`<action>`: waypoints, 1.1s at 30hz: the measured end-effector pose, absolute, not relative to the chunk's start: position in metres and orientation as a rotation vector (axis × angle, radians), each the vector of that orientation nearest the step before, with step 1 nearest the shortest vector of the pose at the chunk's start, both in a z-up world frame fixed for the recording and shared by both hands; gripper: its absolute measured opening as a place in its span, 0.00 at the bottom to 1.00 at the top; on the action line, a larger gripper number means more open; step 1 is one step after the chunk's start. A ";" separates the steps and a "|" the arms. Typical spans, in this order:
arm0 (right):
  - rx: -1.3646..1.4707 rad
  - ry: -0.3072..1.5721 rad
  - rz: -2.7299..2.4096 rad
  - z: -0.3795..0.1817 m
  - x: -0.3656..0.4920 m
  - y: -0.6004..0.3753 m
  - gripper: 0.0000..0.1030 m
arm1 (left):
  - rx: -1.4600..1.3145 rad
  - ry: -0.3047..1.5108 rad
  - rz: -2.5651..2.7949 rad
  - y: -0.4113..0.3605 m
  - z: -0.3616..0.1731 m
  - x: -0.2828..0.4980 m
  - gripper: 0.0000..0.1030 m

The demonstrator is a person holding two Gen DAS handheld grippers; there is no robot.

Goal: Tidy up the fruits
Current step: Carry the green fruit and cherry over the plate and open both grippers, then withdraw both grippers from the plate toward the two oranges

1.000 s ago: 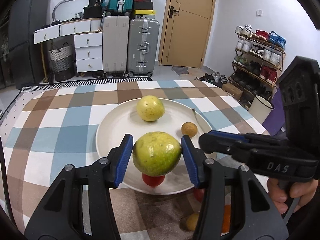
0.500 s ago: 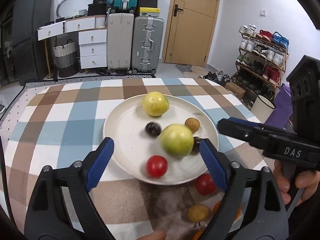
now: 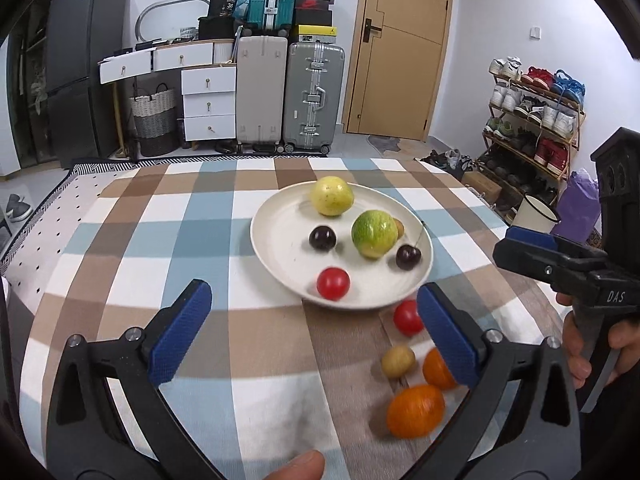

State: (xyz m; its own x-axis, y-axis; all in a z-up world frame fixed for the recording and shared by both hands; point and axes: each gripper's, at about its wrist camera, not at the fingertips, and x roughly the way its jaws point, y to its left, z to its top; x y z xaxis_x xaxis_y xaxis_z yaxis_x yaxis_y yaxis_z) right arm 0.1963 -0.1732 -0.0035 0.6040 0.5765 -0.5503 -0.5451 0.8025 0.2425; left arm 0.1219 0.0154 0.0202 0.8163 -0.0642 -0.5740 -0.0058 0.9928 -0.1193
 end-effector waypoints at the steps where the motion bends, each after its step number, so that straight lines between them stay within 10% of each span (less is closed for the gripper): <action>1: 0.043 0.656 0.651 -0.003 0.193 -0.174 0.99 | -0.123 0.613 -0.037 0.015 0.021 0.116 0.99; 33: -0.134 0.831 0.731 -0.044 0.168 -0.168 0.99 | -0.027 0.765 -0.192 -0.032 -0.022 0.083 0.99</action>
State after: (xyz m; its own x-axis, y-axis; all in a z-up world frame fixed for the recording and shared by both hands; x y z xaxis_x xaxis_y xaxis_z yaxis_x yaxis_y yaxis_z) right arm 0.1677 -0.1684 -0.0443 0.4484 0.5387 -0.7132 -0.6392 0.7510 0.1654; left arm 0.0829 -0.0322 -0.0218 0.7045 -0.1830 -0.6857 0.1632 0.9821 -0.0944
